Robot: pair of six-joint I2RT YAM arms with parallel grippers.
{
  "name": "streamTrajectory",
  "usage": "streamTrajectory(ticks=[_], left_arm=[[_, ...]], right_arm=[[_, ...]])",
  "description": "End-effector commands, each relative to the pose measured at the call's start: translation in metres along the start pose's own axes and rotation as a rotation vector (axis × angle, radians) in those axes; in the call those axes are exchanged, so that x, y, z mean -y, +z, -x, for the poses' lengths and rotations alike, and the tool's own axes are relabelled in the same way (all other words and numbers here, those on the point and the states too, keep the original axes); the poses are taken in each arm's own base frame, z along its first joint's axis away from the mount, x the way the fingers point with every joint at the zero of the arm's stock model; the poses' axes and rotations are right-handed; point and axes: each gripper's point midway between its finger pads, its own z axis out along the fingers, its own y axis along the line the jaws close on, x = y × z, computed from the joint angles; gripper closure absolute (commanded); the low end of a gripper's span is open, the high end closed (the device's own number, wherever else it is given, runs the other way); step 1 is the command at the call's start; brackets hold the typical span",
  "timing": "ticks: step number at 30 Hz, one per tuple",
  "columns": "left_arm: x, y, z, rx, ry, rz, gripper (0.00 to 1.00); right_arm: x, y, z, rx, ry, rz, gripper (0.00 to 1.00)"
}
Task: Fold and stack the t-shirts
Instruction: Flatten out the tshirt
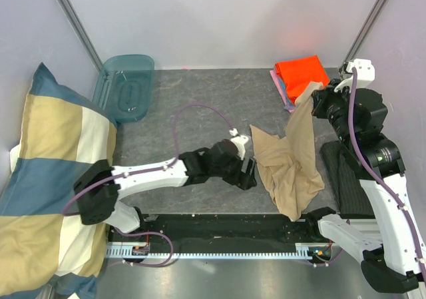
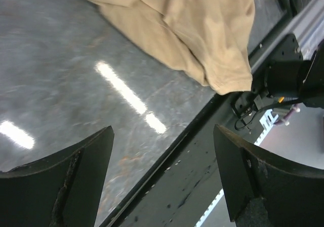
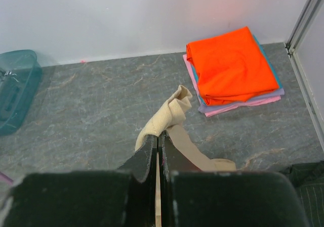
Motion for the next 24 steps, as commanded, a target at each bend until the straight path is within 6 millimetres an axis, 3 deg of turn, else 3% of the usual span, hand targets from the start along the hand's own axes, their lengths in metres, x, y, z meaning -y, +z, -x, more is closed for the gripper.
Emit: streamTrajectory(ticks=[1,9,13,24], left_arm=[[0.043,0.027,0.018,0.066,-0.02,-0.093,0.13],[0.068,0.066,0.006,0.009,0.015,-0.13,0.15],[0.087,0.08,0.012,0.028,0.03,-0.175,0.16],[0.088,0.115,0.009,0.013,0.039,-0.166,0.21]], right_arm=[[0.0,-0.004,0.002,0.017,0.013,0.003,1.0],[0.003,-0.003,-0.005,-0.007,-0.005,-0.01,1.0],[0.005,-0.003,-0.008,-0.013,-0.007,-0.013,1.0],[0.005,-0.004,-0.011,-0.026,-0.011,-0.011,1.0]])
